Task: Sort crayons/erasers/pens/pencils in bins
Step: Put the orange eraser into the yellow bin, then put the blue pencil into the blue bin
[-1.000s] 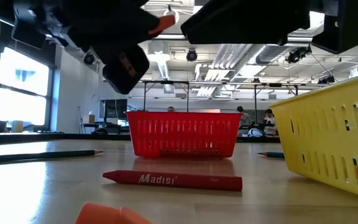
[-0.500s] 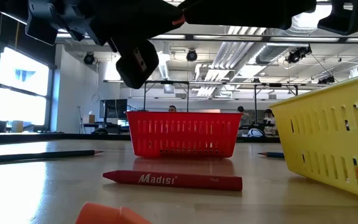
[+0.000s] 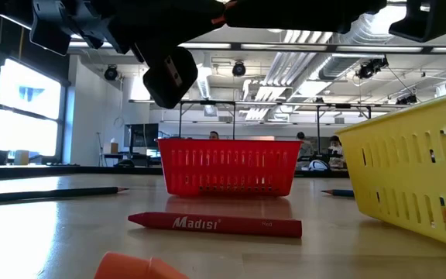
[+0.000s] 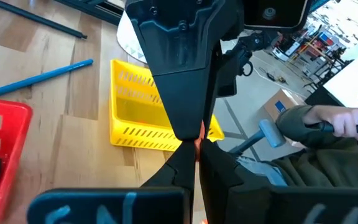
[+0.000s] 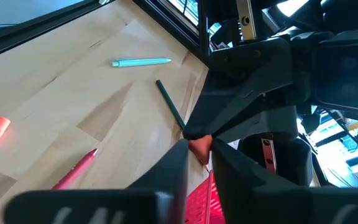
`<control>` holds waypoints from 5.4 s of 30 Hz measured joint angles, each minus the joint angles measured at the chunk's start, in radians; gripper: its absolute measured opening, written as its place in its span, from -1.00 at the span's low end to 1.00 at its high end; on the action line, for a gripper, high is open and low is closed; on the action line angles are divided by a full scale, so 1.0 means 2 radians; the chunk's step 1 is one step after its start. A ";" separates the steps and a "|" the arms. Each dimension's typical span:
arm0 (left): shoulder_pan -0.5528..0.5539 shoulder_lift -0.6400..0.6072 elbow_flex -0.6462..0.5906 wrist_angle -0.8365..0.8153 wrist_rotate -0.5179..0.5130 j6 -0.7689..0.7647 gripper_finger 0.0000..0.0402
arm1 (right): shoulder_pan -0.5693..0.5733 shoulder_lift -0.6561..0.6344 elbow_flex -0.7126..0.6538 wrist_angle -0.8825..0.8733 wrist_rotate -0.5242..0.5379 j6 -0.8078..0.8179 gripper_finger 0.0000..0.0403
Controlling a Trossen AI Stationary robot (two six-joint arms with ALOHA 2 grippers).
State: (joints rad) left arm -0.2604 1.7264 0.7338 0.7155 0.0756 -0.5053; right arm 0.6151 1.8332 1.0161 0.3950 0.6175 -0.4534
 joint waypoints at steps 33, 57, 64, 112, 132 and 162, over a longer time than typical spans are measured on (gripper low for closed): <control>-0.001 -0.064 -0.052 -0.017 -0.088 0.151 -0.44 | 0.013 -0.001 0.069 -0.246 -0.020 0.161 -0.99; 0.004 -0.064 -0.256 0.323 -0.217 0.245 -1.00 | 0.015 0.000 0.148 -0.580 -0.231 0.489 -0.99; 0.013 -0.064 -0.277 0.322 -0.216 0.241 -1.00 | 0.002 0.000 0.146 -0.578 -0.239 0.507 -0.99; 0.012 -0.064 -0.279 0.313 -0.223 0.260 -1.00 | 0.003 -0.174 0.006 -0.610 -0.127 0.644 -0.99; 0.013 -0.064 -0.279 0.310 -0.229 0.254 -1.00 | -0.066 -0.164 -0.145 -0.400 -0.169 0.707 -0.36; 0.013 -0.064 -0.279 0.310 -0.227 0.228 -1.00 | -0.105 -0.122 -0.144 -0.459 -0.192 0.653 -0.95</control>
State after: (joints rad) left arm -0.2352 1.5986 0.1761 1.3354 -0.3776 -0.0494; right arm 0.4053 1.5887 0.7288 -0.5232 0.2329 0.8524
